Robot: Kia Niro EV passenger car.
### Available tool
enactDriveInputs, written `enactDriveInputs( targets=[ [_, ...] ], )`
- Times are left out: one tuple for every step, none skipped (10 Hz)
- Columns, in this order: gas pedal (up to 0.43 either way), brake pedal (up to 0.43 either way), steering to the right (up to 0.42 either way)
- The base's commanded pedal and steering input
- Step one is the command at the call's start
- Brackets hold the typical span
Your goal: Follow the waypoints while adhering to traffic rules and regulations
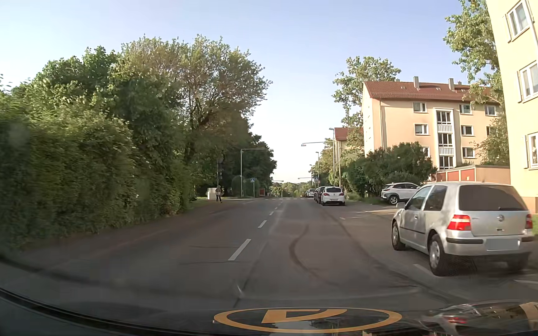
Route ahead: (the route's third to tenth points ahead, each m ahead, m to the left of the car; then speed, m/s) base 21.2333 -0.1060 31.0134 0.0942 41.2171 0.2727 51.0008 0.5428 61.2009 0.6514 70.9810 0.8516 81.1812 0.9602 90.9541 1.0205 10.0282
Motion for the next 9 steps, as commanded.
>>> enactDriveInputs(
  targets=[
    [0.087,0.0,0.006],
    [0.13,0.0,0.006],
    [0.138,0.0,0.006],
    [0.138,0.0,0.006],
    [0.138,0.0,0.006],
    [0.138,0.0,0.006],
    [0.138,0.0,0.006],
    [0.138,0.0,0.006],
    [0.138,0.0,0.006]
  ],
)
